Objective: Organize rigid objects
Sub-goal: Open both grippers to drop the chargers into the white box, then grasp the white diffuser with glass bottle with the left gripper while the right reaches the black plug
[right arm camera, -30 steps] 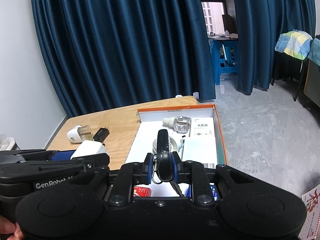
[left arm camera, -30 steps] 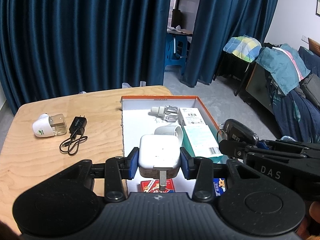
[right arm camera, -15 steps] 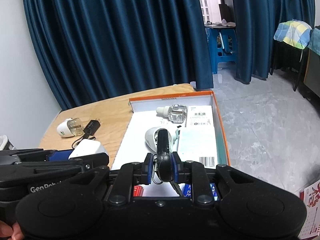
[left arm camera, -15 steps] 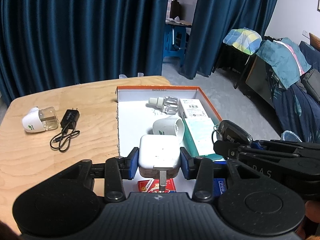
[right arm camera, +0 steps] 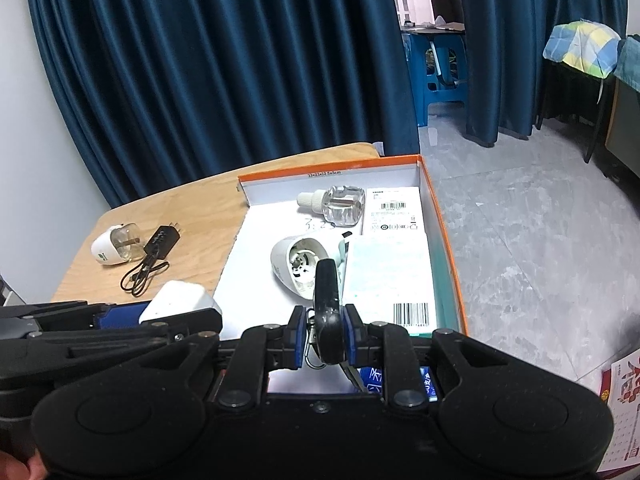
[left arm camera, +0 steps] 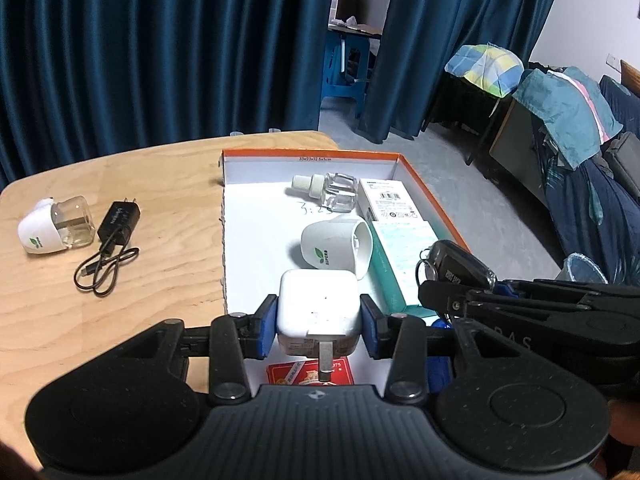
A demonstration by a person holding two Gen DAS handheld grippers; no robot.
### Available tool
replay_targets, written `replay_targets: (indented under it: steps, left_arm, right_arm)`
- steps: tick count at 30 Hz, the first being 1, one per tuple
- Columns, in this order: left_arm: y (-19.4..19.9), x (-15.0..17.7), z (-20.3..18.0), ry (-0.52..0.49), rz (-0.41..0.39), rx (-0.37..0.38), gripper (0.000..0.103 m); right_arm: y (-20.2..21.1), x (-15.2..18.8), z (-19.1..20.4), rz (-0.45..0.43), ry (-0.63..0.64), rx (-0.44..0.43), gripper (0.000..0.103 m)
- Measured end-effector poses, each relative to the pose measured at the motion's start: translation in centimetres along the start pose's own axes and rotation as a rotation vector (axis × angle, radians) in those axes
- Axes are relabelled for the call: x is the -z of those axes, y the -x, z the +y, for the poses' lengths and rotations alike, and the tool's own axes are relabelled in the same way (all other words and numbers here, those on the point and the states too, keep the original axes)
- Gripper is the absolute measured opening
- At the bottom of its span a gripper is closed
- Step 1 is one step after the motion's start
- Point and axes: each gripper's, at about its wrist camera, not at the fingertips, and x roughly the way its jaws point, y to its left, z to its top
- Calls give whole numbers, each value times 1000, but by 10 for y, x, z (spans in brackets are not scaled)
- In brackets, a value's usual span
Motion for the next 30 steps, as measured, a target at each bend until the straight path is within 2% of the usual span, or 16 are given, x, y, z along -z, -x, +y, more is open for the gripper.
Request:
replay_targets:
  steps: [8, 15, 17, 18, 22, 30]
  left_arm:
    - [-8, 0, -1, 5, 10, 11, 43]
    - [-16, 1, -2, 10, 22, 26, 44]
    - [-13, 0, -1, 18, 13, 25, 49]
    - [-11, 0, 0, 24, 9, 20, 55]
    - [1, -3, 5, 37, -18, 8, 66]
    - [32, 1, 36, 86, -59, -72, 73]
  right_arm:
    - [-8, 0, 0, 21, 0, 8, 25]
    - [-7, 0, -3, 12, -10, 35, 33]
    - [-5, 0, -5, 3, -24, 34, 33]
    - [-3, 0, -6, -7, -29, 36, 35]
    - [9, -3, -6, -44, -49, 34, 49]
    - [28, -7, 25, -84, 0, -12, 61]
